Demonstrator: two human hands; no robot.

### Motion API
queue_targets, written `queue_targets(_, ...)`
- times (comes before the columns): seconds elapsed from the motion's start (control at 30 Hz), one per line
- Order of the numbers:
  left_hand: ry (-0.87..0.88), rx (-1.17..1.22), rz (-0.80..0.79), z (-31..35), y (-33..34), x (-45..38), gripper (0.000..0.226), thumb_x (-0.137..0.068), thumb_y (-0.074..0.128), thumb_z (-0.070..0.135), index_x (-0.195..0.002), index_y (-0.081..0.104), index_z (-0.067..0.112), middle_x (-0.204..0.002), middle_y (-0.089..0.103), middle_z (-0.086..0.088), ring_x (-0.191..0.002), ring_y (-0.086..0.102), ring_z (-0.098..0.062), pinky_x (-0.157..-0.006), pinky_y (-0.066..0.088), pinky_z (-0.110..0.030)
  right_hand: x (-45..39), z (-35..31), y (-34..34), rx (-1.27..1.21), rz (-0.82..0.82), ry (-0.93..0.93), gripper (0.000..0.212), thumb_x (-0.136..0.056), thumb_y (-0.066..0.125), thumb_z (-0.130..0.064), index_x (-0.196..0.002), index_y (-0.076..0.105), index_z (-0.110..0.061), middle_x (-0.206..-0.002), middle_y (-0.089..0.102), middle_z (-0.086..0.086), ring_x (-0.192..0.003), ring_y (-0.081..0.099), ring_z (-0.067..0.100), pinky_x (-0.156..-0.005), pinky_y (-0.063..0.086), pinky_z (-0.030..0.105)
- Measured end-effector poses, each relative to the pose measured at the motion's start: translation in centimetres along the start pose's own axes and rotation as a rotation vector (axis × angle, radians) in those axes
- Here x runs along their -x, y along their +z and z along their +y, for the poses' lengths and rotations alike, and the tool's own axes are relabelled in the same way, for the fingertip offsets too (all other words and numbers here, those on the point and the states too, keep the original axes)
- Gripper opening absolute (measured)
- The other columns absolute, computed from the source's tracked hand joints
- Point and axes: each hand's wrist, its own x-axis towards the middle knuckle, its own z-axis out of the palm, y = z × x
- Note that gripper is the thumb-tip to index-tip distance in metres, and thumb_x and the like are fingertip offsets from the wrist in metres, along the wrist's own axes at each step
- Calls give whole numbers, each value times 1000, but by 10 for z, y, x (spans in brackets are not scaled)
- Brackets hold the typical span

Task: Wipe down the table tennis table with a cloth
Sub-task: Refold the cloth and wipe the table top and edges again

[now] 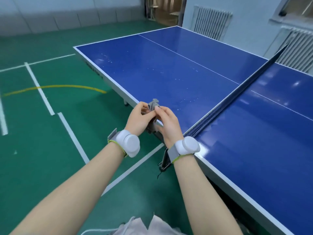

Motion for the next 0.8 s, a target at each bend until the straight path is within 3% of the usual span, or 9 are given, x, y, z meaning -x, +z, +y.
queue_targets(0.13, -18, -11, -85, -13, -48, -4, 20, -83, 67, 16, -75, 49, 18, -79, 54, -1, -72, 51, -10, -61, 40, -7, -4, 18, 39, 26, 14, 5, 8, -95, 55, -20, -92, 59, -15, -95, 63, 6, -87, 59, 16, -80, 48, 33)
queue_targets(0.27, -46, 38, -104, -29, -93, -14, 13, -86, 63, 14, -76, 57, 20, -76, 58, 5, -73, 54, -7, -79, 45, -20, -12, 32, 81, -50, 67, 67, 15, -98, 46, -20, -85, 50, -16, -81, 59, 2, -79, 57, 15, -76, 46, 31)
queue_targets(0.33, -36, -17, -2, -36, -112, -19, 9, -88, 60, 12, -79, 60, 15, -75, 58, 6, -73, 53, -8, -73, 43, -12, -16, 41, 95, -58, 113, 87, 16, -99, 43, -20, -85, 48, -17, -82, 58, 1, -80, 56, 14, -74, 45, 30)
queue_targets(0.4, -41, -146, 200, -48, -131, -26, 5, -87, 60, 13, -92, 62, 13, -75, 52, 5, -74, 49, -14, -68, 42, -17, -19, 50, 106, -36, 148, 100, 16, -99, 41, -23, -86, 48, -19, -85, 56, -1, -84, 53, 15, -74, 43, 30)
queue_targets(0.5, -176, -93, 387, -64, -156, -35, 30, -86, 61, 18, -115, 51, 13, -77, 43, 4, -79, 48, -20, -72, 38, -26, -24, 60, 118, -31, 175, 114, 15, -99, 39, -27, -89, 49, -22, -92, 55, -3, -92, 51, 16, -75, 42, 28)
queue_targets(0.6, -255, -91, 243, -76, -161, -44, 23, -89, 58, 33, -97, 49, 13, -82, 50, -3, -78, 53, -22, -70, 41, -28, -31, 65, 128, -98, 163, 169, 20, -98, 41, -28, -103, 55, -15, -108, 62, 6, -104, 59, 22, -81, 50, 32)
queue_targets(0.7, -416, -157, -90, -82, -151, -47, 50, -91, 37, 57, -80, 57, 12, -84, 59, -3, -76, 55, -19, -75, 41, -25, -41, 66, 134, -188, 109, 243, 33, -96, 44, -29, -118, 57, -8, -110, 64, 11, -100, 64, 24, -86, 50, 38)
queue_targets(0.77, -591, 200, -209, -84, -148, -51, 61, -87, 34, 67, -96, 66, 15, -97, 68, -5, -86, 64, -21, -84, 48, -30, -55, 67, 136, -227, 89, 256, 28, -97, 45, -26, -112, 60, -7, -99, 65, 9, -90, 63, 22, -84, 50, 37)
queue_targets(0.8, -662, 400, -245, -85, -149, -54, 62, -87, 32, 68, -96, 66, 17, -92, 70, -5, -80, 66, -20, -76, 50, -29, -65, 68, 136, -241, 77, 264, 27, -97, 46, -25, -110, 60, -7, -95, 65, 9, -88, 63, 22, -85, 51, 39)
